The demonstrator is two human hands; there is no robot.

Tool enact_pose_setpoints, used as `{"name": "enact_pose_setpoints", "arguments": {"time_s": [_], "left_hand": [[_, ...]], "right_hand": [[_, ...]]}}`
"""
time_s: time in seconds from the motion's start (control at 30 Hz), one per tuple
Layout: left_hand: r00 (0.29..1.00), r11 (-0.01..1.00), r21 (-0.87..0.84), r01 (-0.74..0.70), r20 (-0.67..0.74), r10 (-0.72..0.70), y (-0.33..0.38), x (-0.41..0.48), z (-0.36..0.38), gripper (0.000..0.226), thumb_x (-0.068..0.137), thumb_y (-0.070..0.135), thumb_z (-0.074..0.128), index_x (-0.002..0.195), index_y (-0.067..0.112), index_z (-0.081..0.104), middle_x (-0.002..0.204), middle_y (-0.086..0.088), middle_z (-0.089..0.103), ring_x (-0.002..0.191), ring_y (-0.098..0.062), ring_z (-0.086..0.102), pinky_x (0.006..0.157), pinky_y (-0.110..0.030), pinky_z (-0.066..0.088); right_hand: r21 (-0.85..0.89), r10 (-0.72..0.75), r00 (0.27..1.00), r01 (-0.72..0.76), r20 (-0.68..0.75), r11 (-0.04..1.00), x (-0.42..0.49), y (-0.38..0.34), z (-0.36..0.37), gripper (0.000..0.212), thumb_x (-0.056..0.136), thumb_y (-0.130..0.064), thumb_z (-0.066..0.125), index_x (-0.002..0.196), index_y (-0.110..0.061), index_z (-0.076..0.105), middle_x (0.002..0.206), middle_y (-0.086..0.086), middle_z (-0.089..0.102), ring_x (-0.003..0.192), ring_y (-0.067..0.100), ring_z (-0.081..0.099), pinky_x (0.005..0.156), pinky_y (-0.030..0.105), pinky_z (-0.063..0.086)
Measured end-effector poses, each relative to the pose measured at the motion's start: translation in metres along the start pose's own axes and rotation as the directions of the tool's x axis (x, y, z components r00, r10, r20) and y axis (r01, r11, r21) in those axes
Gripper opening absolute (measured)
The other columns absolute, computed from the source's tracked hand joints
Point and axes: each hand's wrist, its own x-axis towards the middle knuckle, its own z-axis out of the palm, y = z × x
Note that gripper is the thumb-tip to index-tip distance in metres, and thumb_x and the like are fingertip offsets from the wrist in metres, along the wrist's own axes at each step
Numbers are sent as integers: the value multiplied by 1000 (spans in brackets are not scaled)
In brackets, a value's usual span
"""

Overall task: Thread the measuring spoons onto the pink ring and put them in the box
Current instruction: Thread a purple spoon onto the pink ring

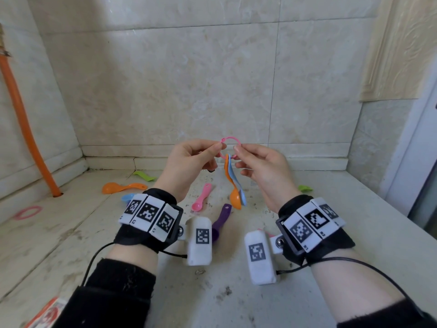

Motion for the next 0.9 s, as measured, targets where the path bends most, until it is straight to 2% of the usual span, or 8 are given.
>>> {"name": "enact_pose_setpoints", "arguments": {"time_s": [0.23, 0.3, 0.4, 0.53, 0.63, 0.7, 0.8, 0.9], "left_hand": [[988, 997, -35, 68, 139, -63, 1, 1, -1, 17, 91, 22, 60, 85, 16, 75, 75, 2, 70, 61, -12, 60, 63, -23, 52], [972, 990, 28, 136, 188, -139, 1, 1, -3, 23, 92, 30, 58, 87, 17, 75, 78, 0, 71, 63, -13, 62, 64, -25, 54], [952, 953, 235, 189, 192, -236, -2, 2, -2, 29, 94, 37, 54, 88, 17, 74, 77, 3, 71, 63, -11, 64, 65, -26, 55], [920, 844, 500, 195, 206, -334, -7, 2, 3, 17, 91, 31, 61, 88, 19, 71, 70, 5, 69, 56, -8, 62, 59, -24, 54], [820, 680, 692, 241, 230, -524, -12, 1, -4, 19, 83, 36, 70, 93, 20, 70, 73, 3, 69, 57, -10, 60, 57, -22, 53], [768, 564, 790, 240, 201, -608, -14, 1, -8, 27, 77, 41, 75, 96, 23, 69, 84, 0, 70, 65, -11, 63, 58, -20, 54], [707, 480, 845, 236, 189, -681, -15, 1, -9, 43, 69, 44, 80, 104, 24, 66, 99, -3, 69, 77, -13, 70, 69, -27, 60], [667, 424, 883, 203, 193, -720, -14, 1, -9, 57, 64, 45, 83, 113, 24, 63, 100, -1, 71, 82, -14, 72, 80, -36, 59]], "right_hand": [[59, -43, 998, 46, -52, 997, -1, -1, 1, 4, 90, -16, 67, 90, -14, 71, 66, -5, 71, 65, 6, 64, 68, 19, 53], [69, -55, 994, 62, -94, 996, -1, -2, -1, 5, 90, -16, 67, 88, -15, 71, 68, -3, 71, 66, 8, 64, 70, 21, 55], [77, -52, 983, 66, -174, 995, 0, -4, -4, 8, 90, -17, 67, 87, -13, 72, 68, -1, 69, 66, 9, 64, 72, 23, 57], [90, -51, 962, 78, -267, 993, 2, -6, -9, 12, 90, -16, 67, 79, -15, 70, 63, -3, 67, 60, 8, 62, 71, 23, 58], [111, -24, 953, 60, -303, 992, 4, -6, -12, 11, 90, -16, 67, 80, -14, 70, 65, -1, 68, 60, 7, 62, 67, 21, 55], [113, -16, 952, 53, -306, 992, 4, -5, -12, 10, 90, -16, 68, 80, -14, 70, 65, -2, 69, 59, 7, 61, 64, 19, 53], [106, -11, 958, 43, -287, 993, 4, -5, -11, 11, 89, -15, 68, 79, -14, 71, 62, -4, 68, 57, 6, 61, 62, 17, 53], [90, -8, 961, 34, -278, 995, 3, -6, -11, 12, 89, -16, 68, 77, -15, 71, 62, -3, 67, 60, 9, 60, 64, 19, 53]]}}
